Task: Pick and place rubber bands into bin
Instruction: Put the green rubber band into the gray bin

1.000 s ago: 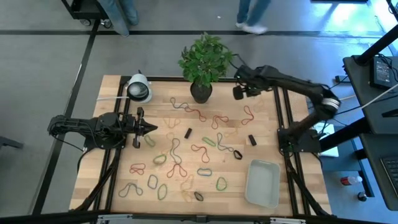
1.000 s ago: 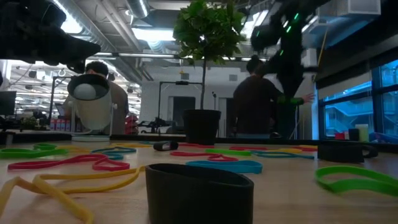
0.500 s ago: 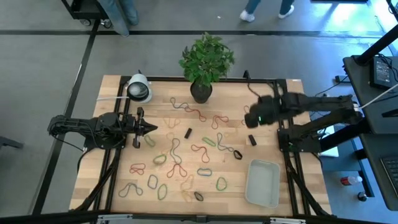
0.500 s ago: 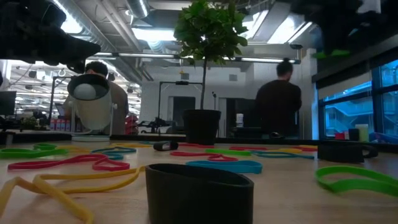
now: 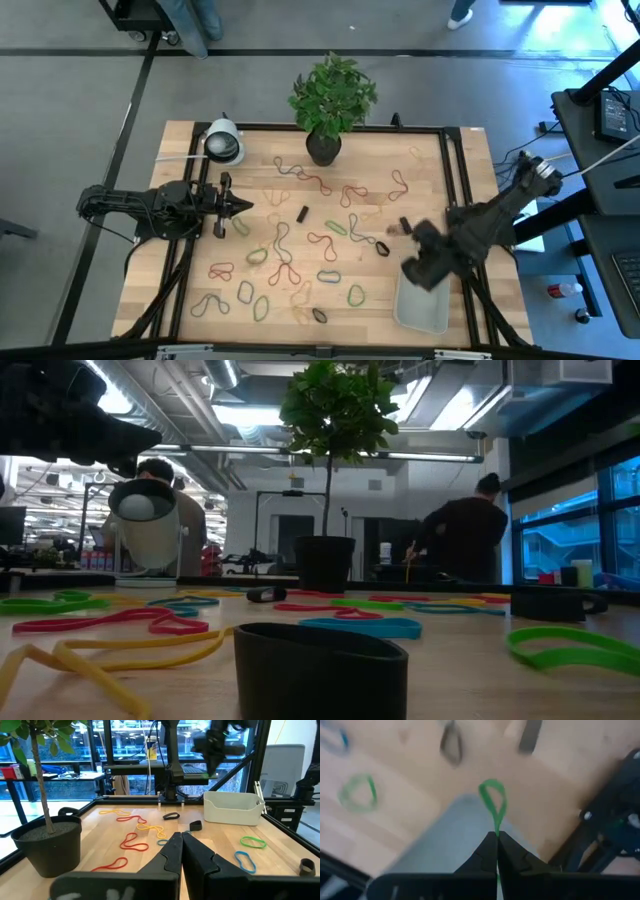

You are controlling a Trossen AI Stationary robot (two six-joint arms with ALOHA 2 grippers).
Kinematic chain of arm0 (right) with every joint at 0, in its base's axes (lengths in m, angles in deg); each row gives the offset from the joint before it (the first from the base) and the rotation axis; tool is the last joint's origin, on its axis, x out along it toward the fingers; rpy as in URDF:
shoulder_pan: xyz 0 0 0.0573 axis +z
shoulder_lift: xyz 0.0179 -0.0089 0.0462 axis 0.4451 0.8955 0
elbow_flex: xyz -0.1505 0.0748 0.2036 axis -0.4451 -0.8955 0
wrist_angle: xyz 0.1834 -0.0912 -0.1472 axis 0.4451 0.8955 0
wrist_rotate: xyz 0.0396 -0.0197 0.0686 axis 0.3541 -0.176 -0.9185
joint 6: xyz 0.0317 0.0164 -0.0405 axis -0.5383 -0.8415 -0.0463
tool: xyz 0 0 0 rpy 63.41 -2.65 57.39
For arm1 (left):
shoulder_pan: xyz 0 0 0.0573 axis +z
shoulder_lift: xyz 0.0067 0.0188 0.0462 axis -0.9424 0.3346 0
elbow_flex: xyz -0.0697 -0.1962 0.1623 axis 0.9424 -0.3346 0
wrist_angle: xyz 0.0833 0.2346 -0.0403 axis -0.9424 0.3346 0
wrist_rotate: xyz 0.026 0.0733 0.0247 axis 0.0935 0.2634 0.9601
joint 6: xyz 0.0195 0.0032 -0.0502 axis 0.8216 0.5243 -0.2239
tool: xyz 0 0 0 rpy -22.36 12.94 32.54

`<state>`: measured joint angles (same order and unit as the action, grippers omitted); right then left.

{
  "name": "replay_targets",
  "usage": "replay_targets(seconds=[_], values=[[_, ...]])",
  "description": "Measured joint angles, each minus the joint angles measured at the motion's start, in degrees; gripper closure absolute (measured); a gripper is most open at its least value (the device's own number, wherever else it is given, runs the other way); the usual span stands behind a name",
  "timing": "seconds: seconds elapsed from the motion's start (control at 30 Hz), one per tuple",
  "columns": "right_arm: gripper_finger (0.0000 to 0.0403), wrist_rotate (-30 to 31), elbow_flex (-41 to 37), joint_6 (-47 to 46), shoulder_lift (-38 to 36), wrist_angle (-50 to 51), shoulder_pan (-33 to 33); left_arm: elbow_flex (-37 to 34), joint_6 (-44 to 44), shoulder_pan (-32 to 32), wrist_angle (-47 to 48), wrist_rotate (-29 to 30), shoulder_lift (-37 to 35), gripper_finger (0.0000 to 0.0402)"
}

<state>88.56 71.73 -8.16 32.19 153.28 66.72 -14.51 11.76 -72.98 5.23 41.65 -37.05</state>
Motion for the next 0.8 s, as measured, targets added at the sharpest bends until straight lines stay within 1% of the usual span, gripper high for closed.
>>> replay_targets(seconds=[0.13, 0.33, 0.57, 0.7, 0.8], values=[[0.0403, -1.06, 0.0, 0.55, 4.29, -3.38, 5.04, 0.0, 0.0, 0.0, 0.02, 0.02, 0.02, 0.0398], [0.0403, -1.03, 0.0, 2.48, 10.2, -8.9, 9.29, 0.0, 0.0, 0.0, 0.01, 0.02, 0.0, 0.0398], [0.0403, -1.02, 0.0, 7.05, 16.93, -13.72, 10.34, 0.0, 0.0, 0.0, 0.01, 0.0, 0.0, 0.0398], [0.0403, -0.93, 0.0, 9.09, 19.4, -16.78, 10.32, 0.0, 0.0, 0.0, 0.01, 0.0, 0.01, 0.0398], [0.0403, -0.95, -0.03, 10.81, 20.73, -17.12, 10.32, 0.0, 0.0, 0.0, 0.01, 0.01, 0.0, 0.0398]])
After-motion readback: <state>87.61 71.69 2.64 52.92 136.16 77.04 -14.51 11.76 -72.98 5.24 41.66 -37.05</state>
